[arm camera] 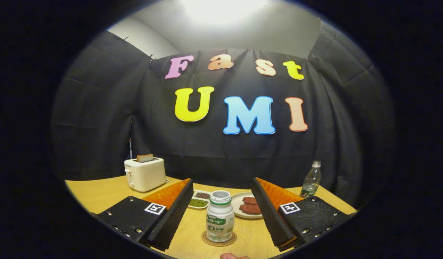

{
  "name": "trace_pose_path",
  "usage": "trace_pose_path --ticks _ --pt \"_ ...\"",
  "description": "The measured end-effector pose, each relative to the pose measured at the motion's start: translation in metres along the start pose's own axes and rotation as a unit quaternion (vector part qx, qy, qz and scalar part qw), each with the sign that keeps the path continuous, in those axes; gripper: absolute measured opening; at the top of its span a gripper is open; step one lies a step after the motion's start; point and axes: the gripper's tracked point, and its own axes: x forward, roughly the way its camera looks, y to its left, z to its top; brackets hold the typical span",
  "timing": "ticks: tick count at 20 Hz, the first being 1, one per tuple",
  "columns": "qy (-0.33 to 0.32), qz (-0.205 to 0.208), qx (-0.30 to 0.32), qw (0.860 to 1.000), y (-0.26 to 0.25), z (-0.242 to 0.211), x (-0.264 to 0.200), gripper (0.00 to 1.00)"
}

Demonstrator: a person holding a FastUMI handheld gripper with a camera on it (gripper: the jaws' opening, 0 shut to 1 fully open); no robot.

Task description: Take the bottle from table, then pour the juice into the cup, finally place the bottle on the coaster

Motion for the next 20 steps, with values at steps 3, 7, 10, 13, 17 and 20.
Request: trace_pose_path --ticks 3,7,10,13,17,20 --pt "-0.004 0.004 -0.014 1.0 0.006 0.029 -0.014 0.99" --pt "-0.007 0.006 -0.019 1.0 0.006 0.044 -0.027 0.99" --pt "-0.001 -0.004 -0.023 1.0 -0.003 0.041 -0.03 0.99" --pt "0.004 -0.005 -0.024 1.0 -0.007 0.036 -0.034 0.99" --pt "-0.004 -0.012 -0.022 1.0 -0.021 0.038 -0.039 0.99" --pt "-0.016 -0.003 -0.017 1.0 -0.033 0.035 -0.048 0.99"
